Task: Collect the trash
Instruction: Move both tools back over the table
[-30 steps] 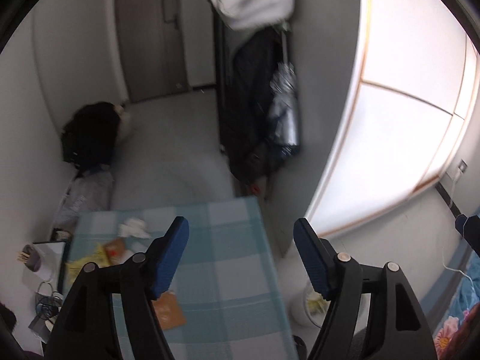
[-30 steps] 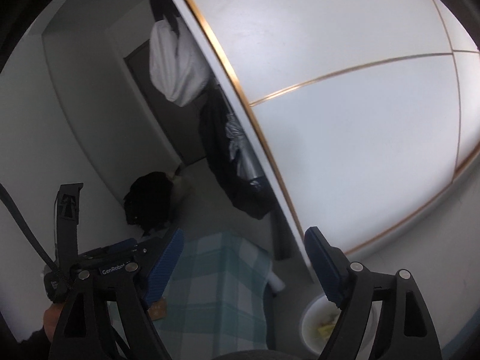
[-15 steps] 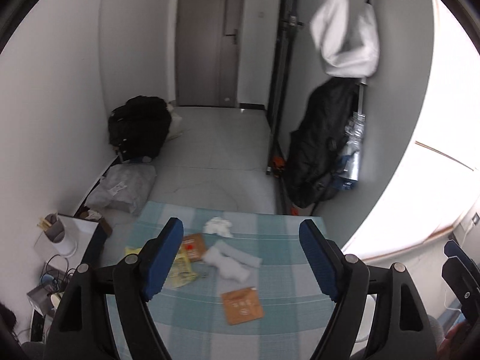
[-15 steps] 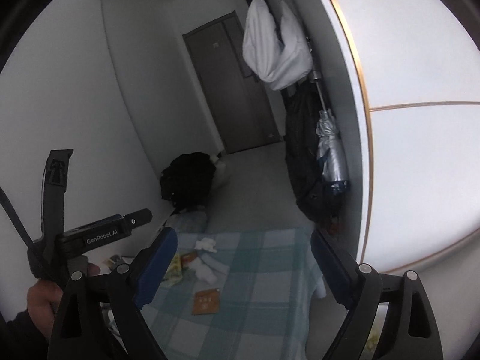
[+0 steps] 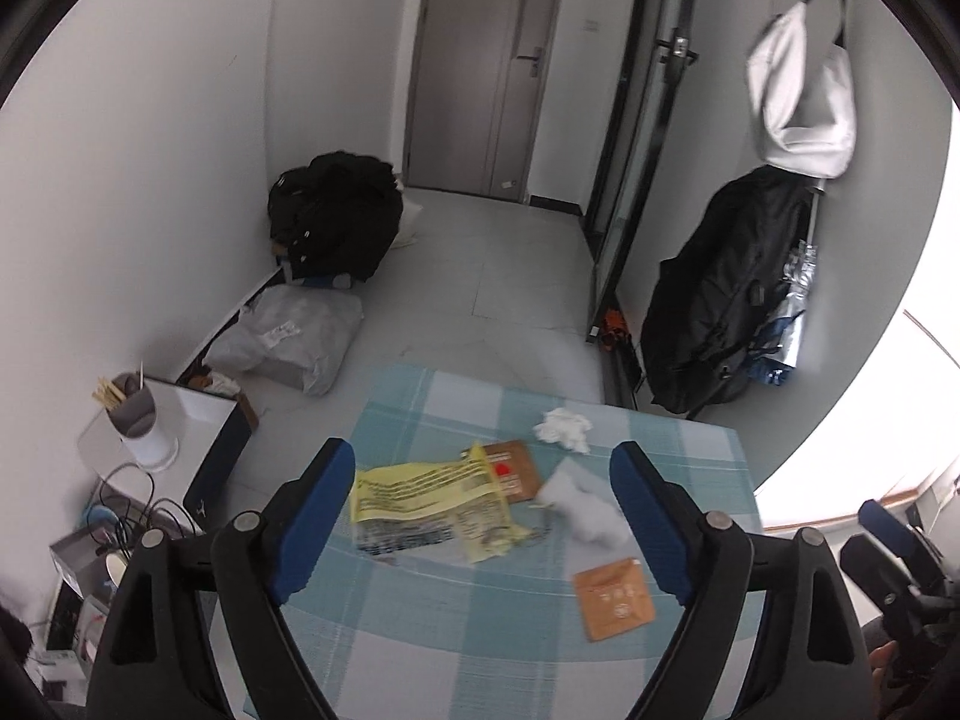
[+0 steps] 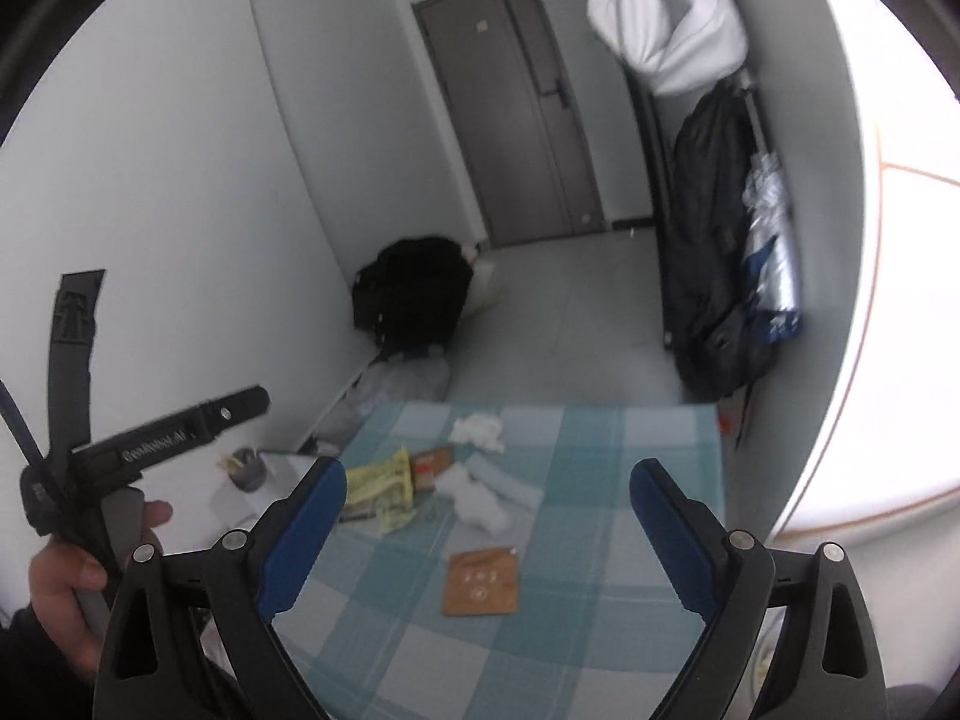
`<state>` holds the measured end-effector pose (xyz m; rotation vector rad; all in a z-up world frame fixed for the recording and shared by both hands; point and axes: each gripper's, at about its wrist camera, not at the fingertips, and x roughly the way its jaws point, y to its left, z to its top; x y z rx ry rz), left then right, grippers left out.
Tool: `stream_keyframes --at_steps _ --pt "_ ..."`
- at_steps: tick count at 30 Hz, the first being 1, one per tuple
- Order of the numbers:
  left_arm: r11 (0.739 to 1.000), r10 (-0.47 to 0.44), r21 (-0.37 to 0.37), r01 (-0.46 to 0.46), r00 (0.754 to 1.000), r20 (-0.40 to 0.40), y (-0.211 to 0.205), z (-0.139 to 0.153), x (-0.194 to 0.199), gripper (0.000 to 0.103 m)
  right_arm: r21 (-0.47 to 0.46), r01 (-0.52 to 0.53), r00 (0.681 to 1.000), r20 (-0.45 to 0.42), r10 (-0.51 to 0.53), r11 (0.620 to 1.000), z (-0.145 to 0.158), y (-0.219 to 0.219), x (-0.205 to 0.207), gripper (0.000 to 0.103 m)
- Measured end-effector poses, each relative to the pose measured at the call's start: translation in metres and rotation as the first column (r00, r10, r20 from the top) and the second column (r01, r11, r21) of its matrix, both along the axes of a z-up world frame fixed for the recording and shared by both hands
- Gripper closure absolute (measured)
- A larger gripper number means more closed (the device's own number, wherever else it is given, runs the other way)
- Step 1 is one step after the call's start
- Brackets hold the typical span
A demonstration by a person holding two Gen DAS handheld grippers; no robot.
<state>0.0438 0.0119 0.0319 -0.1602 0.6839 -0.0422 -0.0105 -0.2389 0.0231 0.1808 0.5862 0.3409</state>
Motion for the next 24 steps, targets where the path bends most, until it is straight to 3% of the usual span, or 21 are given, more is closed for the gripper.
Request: stream_keyframes --at_steps 5,12,24 --pt "1.000 0.027 -0.015 -0.027 0.998 -0.048 0.017 -0.022 0.010 0.017 -0.052 -0.034 0.997 -0.076 0.030 0.998 -0.028 0.023 0.017 0.007" --pt "1.000 0.014 -0.025 -0.015 0.998 -0.067 0.026 -0.028 0.022 0.017 -0.107 -0.072 0.986 -0.156 0.055 0.992 -0.067 0.042 0.041 0.007" --pt "0.982 0.068 -0.163 -0.099 0.981 -0.182 0.069 -0.042 0.037 0.017 -0.138 -0.100 0.950 -0.307 0.053 0.985 -0.120 0.059 0.072 0.007"
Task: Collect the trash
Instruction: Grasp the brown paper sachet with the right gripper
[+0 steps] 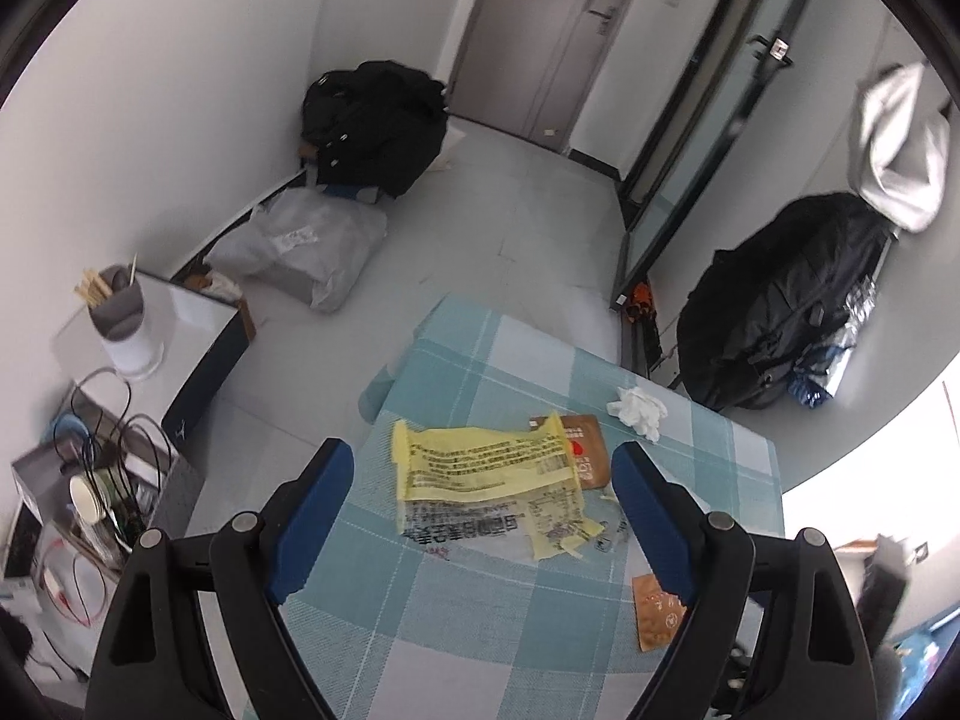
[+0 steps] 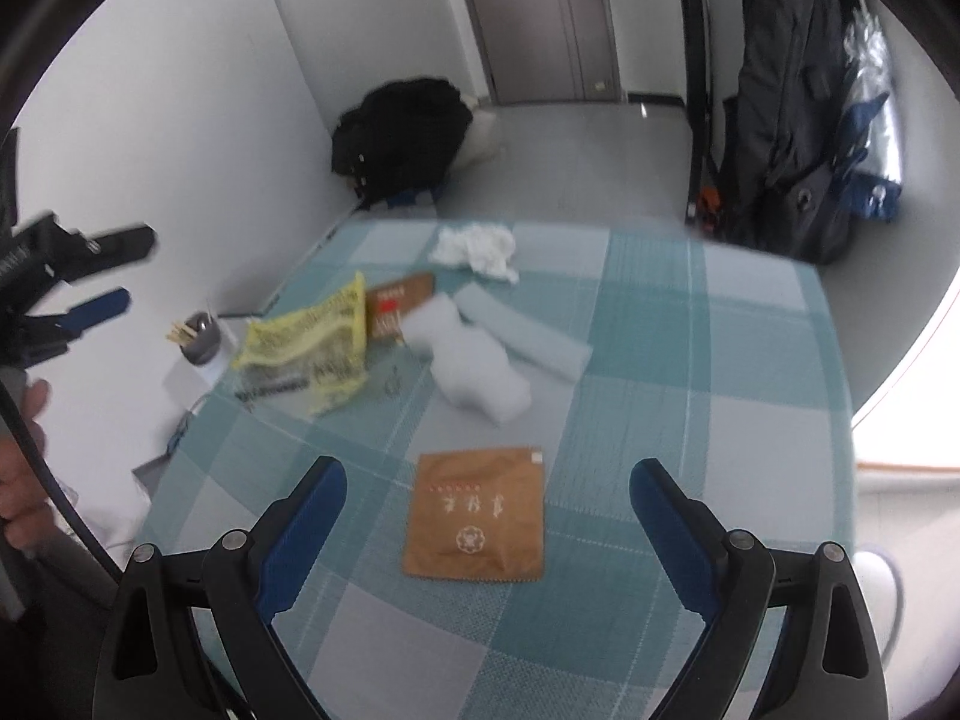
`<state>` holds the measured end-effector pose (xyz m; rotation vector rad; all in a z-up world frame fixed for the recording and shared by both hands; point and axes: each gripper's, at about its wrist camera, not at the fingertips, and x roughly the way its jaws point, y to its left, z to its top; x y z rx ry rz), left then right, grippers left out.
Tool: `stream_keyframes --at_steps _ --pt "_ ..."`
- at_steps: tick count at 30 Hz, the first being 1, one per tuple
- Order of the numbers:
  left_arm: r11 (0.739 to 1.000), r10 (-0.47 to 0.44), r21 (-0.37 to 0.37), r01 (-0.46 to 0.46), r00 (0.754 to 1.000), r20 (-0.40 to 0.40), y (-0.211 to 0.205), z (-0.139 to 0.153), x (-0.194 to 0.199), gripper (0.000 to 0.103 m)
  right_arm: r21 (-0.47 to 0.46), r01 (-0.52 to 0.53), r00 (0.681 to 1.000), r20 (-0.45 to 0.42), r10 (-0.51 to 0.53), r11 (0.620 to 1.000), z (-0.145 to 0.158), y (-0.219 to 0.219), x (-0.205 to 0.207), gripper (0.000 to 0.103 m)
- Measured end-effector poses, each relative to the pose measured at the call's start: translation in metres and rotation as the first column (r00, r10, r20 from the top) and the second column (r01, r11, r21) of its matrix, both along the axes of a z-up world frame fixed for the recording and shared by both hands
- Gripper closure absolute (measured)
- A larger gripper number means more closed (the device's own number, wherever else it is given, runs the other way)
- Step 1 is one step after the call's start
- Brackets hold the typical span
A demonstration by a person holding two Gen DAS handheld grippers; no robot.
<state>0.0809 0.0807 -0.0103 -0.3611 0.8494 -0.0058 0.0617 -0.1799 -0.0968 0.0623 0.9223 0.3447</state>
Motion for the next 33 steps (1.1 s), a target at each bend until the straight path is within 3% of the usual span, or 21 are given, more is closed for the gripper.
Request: stream_keyframes --at_steps 5,13,15,19,23,26,30,33 --pt "0.998 0.026 -0.058 -0.028 0.999 -0.035 0.011 -0.006 0.003 0.017 -0.040 -0.006 0.996 -0.085 0.003 0.999 -0.026 0.012 0.010 0.007" --pt "0.994 0.046 -0.095 -0.052 0.997 -0.065 0.017 -0.012 0.006 0.017 -0.216 -0.069 0.997 -0.039 0.062 0.974 -0.034 0.037 0.002 0.008" --pt "0.994 0.047 -0.095 -0.053 0.996 -0.070 0.016 -0.013 0.006 0.017 -0.244 -0.092 0.996 -0.022 0.089 0.965 -0.034 0.041 -0.002 0.016" --pt "0.995 0.047 -0.088 -0.054 0.996 -0.078 0.016 -0.014 0.007 0.017 -0.245 -0.092 0.996 -0.026 0.088 0.965 -0.033 0.038 -0.003 0.021" --pt "0.995 0.049 -0.080 -0.056 0.995 -0.086 0.015 -0.015 0.008 0.017 -0.245 -0.107 0.994 -0.021 0.105 0.964 -0.030 0.039 -0.006 0.039" --pt "0.996 0.050 -0.070 -0.057 0.995 -0.088 0.014 -0.016 0.008 0.017 -0.243 -0.101 0.995 -0.021 0.098 0.965 -0.030 0.039 -0.007 0.043" --pt "0.997 0.058 -0.042 -0.062 0.994 -0.093 0.013 -0.018 0.008 0.017 -0.234 -0.087 0.996 -0.023 0.084 0.968 -0.028 0.035 -0.008 0.058" --pt "0.997 0.065 -0.036 -0.069 0.992 -0.104 0.013 -0.022 0.008 0.017 -0.224 -0.079 0.997 -0.028 0.075 0.971 -0.027 0.033 -0.009 0.062"
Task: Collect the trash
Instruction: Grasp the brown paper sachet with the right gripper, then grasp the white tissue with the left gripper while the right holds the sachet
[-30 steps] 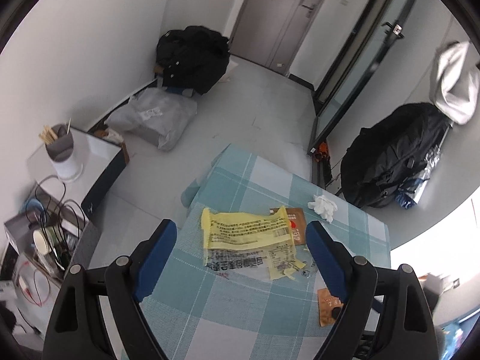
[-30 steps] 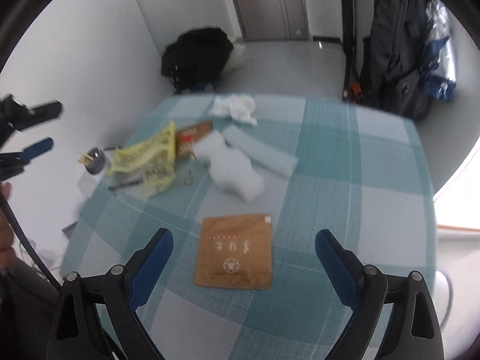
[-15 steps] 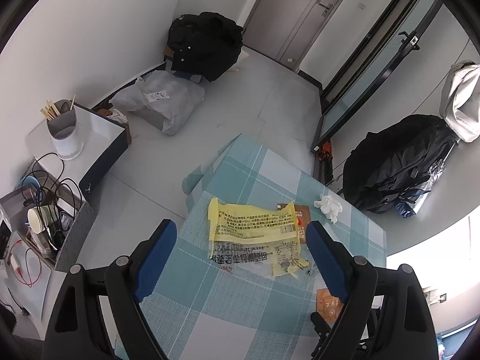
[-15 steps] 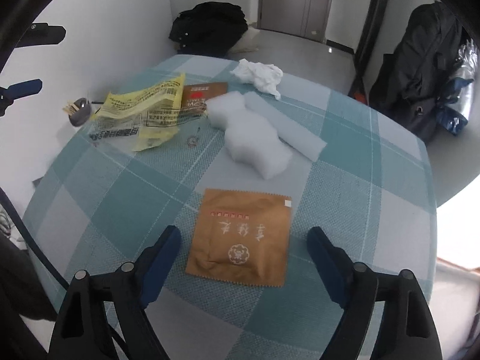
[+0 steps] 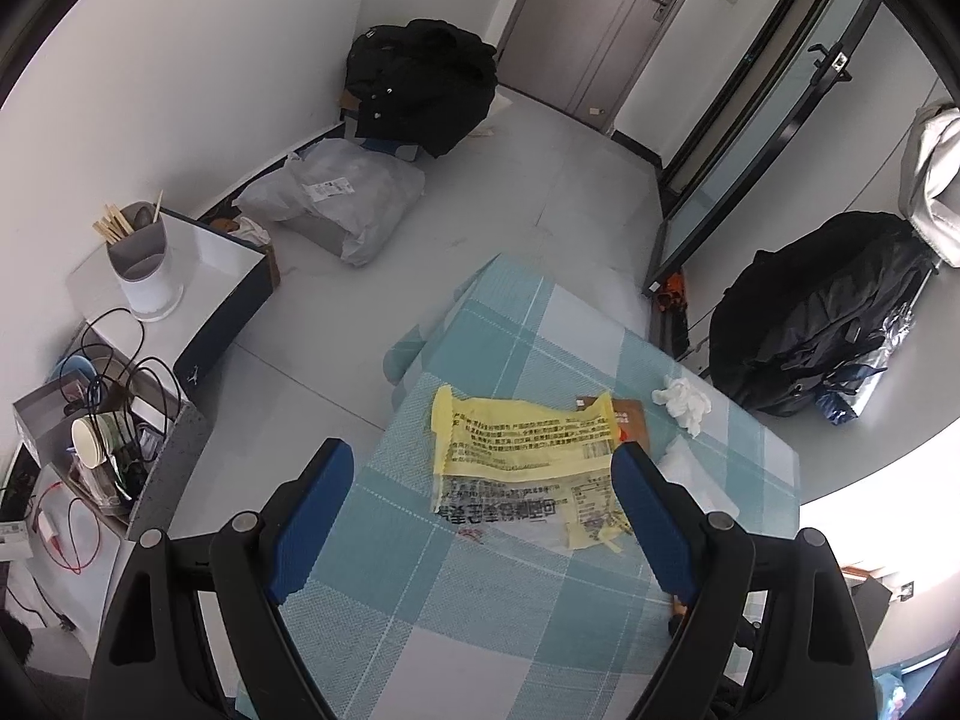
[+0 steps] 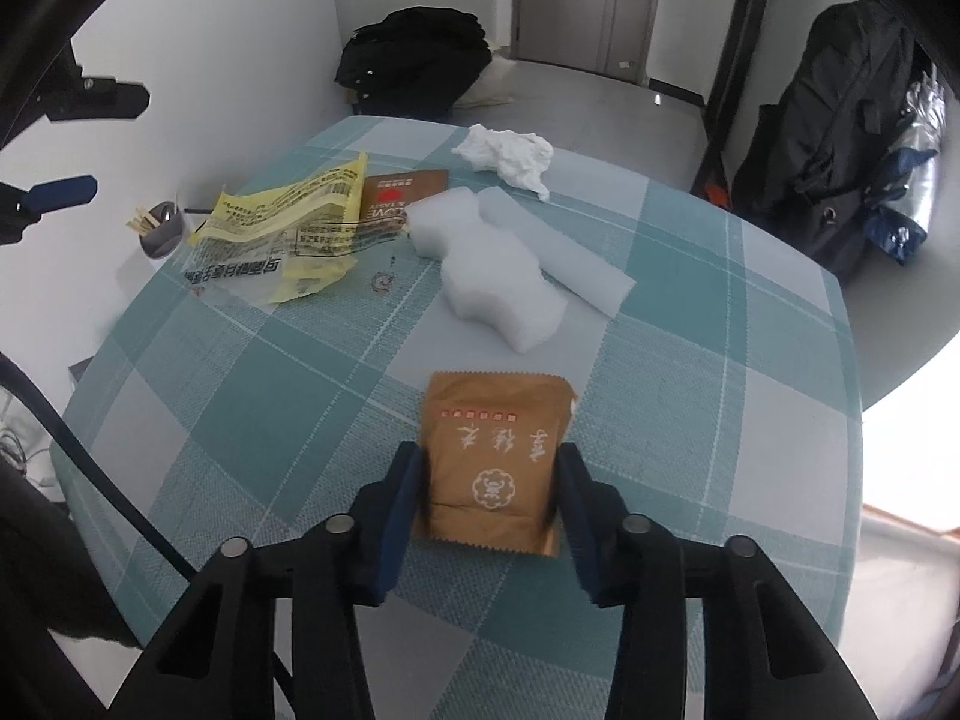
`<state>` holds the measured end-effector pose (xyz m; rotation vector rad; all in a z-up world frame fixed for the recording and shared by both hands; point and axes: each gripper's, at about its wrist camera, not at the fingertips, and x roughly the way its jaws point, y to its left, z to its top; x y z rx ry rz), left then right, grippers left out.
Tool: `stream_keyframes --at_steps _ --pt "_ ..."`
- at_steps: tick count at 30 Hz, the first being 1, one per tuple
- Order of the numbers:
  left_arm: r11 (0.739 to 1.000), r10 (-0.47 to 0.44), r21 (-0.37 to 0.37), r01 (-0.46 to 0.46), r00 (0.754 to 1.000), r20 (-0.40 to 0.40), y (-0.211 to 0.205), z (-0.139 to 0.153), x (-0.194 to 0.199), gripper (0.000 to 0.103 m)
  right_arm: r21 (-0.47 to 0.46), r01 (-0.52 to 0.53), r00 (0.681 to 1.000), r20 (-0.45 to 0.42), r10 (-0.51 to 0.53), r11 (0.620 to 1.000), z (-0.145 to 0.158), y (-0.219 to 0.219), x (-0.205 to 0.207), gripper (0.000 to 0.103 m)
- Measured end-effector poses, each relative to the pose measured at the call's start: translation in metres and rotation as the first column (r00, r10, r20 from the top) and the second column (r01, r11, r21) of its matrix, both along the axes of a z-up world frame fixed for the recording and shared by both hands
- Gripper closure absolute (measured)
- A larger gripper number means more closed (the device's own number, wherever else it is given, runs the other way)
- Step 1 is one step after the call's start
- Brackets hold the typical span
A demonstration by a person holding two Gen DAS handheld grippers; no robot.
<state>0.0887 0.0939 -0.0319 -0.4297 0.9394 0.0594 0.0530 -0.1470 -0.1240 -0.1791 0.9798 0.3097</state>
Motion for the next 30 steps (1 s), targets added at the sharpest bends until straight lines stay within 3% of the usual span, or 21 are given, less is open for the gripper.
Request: stream_keyframes --at_steps 7,12,20,23,27,30 --pt "1.000 0.008 0.021 -0.008 1.000 -0.003 -0.001 0.000 0.000 0.017 0.031 0.027 1.000 -0.006 -0.027 0.999 0.002 -0.010 -0.002 0.063" --pt "1.000 0.009 -0.005 -0.009 1.000 -0.013 -0.004 -0.002 0.002 0.017 0.114 0.064 0.997 -0.037 -0.061 0.991 0.004 -0.027 -0.001 0.063" --pt "1.000 -0.009 -0.008 0.009 1.000 -0.013 -0.013 0.001 0.010 0.017 0.173 0.054 0.999 -0.005 -0.054 0.983 0.017 -0.039 -0.009 0.063" --pt "0.998 -0.052 -0.036 0.051 0.999 -0.017 -0.020 0.004 0.016 0.017 0.216 0.052 0.998 0.014 -0.056 0.975 0.025 -0.046 -0.011 0.063" --pt "0.996 -0.090 -0.016 0.091 0.995 0.034 -0.032 0.023 0.022 0.017 0.250 0.045 0.997 0.046 -0.059 0.967 0.038 -0.051 -0.013 0.063" --pt "0.984 -0.181 0.003 0.181 0.983 0.034 -0.051 0.032 0.036 0.017 0.277 0.042 0.997 0.056 -0.060 0.960 0.045 -0.055 -0.013 0.063"
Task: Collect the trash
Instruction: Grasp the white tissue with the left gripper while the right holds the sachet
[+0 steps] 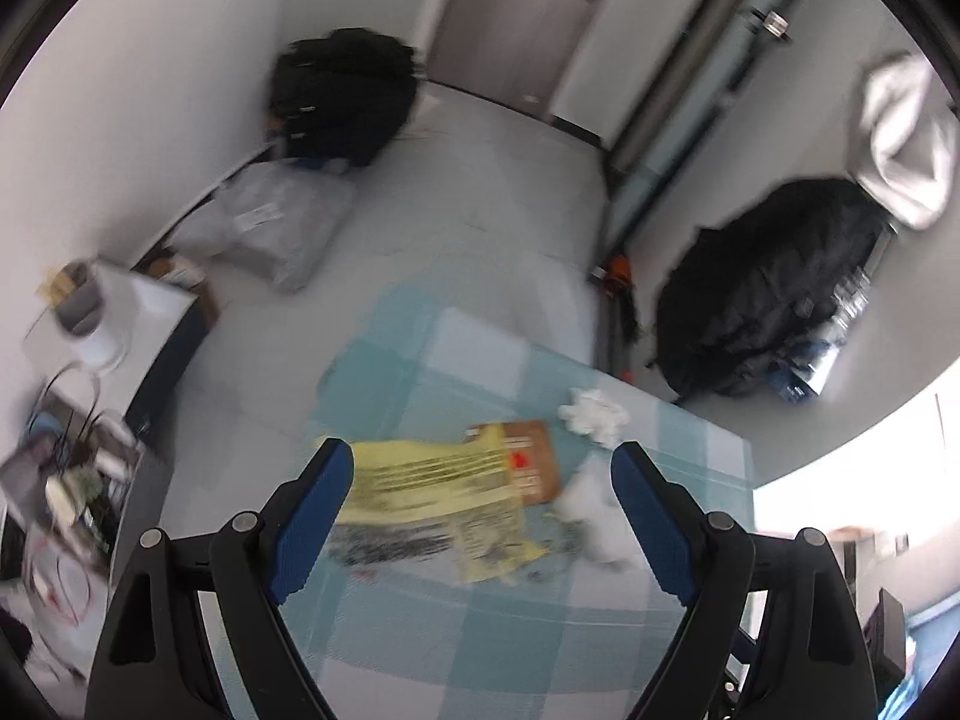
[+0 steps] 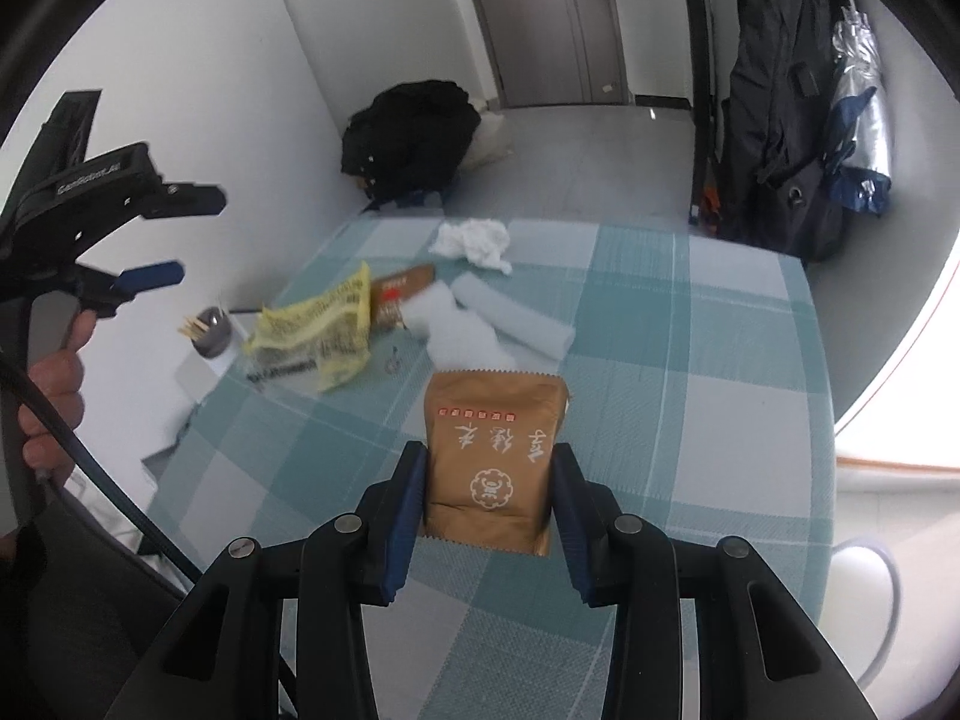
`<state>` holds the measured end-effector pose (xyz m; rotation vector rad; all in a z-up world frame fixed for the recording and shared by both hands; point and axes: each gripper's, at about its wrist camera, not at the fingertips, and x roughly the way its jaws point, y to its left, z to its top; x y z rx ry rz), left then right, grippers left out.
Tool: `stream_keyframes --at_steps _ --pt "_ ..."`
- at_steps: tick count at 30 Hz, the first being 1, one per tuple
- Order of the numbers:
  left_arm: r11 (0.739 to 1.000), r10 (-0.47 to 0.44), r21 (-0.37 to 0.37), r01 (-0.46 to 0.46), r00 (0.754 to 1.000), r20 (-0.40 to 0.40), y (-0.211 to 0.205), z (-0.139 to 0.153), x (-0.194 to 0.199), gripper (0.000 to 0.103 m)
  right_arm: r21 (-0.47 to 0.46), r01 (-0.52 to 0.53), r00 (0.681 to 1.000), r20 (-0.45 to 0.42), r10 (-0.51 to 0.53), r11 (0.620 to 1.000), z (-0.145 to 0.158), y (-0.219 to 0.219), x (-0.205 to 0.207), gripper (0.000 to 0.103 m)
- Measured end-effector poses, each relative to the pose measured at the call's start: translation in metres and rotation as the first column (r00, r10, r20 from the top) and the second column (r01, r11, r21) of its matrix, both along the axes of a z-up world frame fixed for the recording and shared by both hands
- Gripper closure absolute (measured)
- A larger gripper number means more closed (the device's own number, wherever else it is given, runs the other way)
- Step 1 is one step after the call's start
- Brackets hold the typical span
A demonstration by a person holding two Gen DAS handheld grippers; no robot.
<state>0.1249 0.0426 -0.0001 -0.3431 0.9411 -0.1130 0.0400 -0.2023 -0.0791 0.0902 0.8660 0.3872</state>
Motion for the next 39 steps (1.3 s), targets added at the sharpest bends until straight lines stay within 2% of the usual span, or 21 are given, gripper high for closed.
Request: stream_keyframes --at_steps 3,7,11,14,17,20,23,24,27,29,33,35,36,38,39 --pt "0.996 -0.073 0.056 0.073 0.997 -0.003 -0.022 0.005 0.014 0.017 -0.004 -0.010 1.000 0.023 0.010 1.000 0.006 -0.001 -0.002 0.063" --pt "0.970 -0.192 0.149 0.190 0.981 -0.006 -0.055 0.009 0.041 0.017 0.000 -0.029 0.999 0.046 0.029 1.000 0.012 -0.005 -0.005 0.063" --pt "0.908 -0.320 0.257 0.332 0.943 -0.086 -0.093 -0.006 0.073 0.017 0.046 -0.028 0.999 0.019 0.027 0.999 0.011 -0.017 -0.002 0.063" --pt "0.879 -0.367 0.255 0.402 0.914 -0.174 -0.110 -0.026 0.089 0.017 0.081 -0.020 1.000 0.009 0.019 0.996 0.012 -0.026 -0.001 0.063" --pt "0.859 -0.380 0.272 0.434 0.896 -0.232 -0.119 -0.045 0.102 0.017 0.104 -0.018 1.000 0.008 0.017 0.994 0.014 -0.030 0.000 0.063" --pt "0.843 -0.380 0.291 0.452 0.884 -0.273 -0.126 -0.059 0.109 0.017 0.112 -0.025 1.000 0.006 0.025 0.993 0.015 -0.033 0.000 0.063" --pt "0.815 -0.405 0.299 0.496 0.857 -0.318 -0.126 -0.070 0.111 0.019 0.144 -0.039 0.999 0.003 0.039 0.989 0.017 -0.036 -0.001 0.063" --pt "0.815 -0.398 0.308 0.492 0.860 -0.320 -0.125 -0.072 0.110 0.019 0.159 -0.045 0.999 0.006 0.045 0.986 0.018 -0.038 -0.002 0.063" --pt "0.814 -0.409 0.283 0.507 0.847 -0.340 -0.124 -0.076 0.112 0.022 0.182 -0.059 0.998 0.019 0.056 0.981 0.022 -0.041 -0.005 0.063" --pt "0.808 -0.408 0.298 0.509 0.847 -0.340 -0.126 -0.077 0.113 0.032 0.187 -0.057 0.998 0.015 0.055 0.981 0.022 -0.042 -0.005 0.063" --pt "0.793 -0.423 0.300 0.530 0.834 -0.354 -0.131 -0.080 0.113 0.045 0.193 -0.052 0.999 0.010 0.051 0.980 0.022 -0.044 -0.005 0.063" --pt "0.791 -0.425 0.296 0.536 0.829 -0.363 -0.134 -0.081 0.113 0.059 0.194 -0.051 0.999 0.010 0.050 0.980 0.023 -0.045 -0.005 0.063" --pt "0.793 -0.424 0.291 0.536 0.828 -0.368 -0.134 -0.081 0.114 0.062 0.193 -0.051 0.999 0.011 0.050 0.980 0.023 -0.045 -0.005 0.063" --pt "0.798 -0.415 0.287 0.530 0.828 -0.377 -0.135 -0.083 0.115 0.076 0.190 -0.051 0.999 0.012 0.050 0.980 0.023 -0.045 -0.006 0.063" --pt "0.799 -0.406 0.291 0.526 0.829 -0.383 -0.135 -0.084 0.116 0.080 0.188 -0.050 0.999 0.012 0.049 0.981 0.023 -0.045 -0.006 0.063"
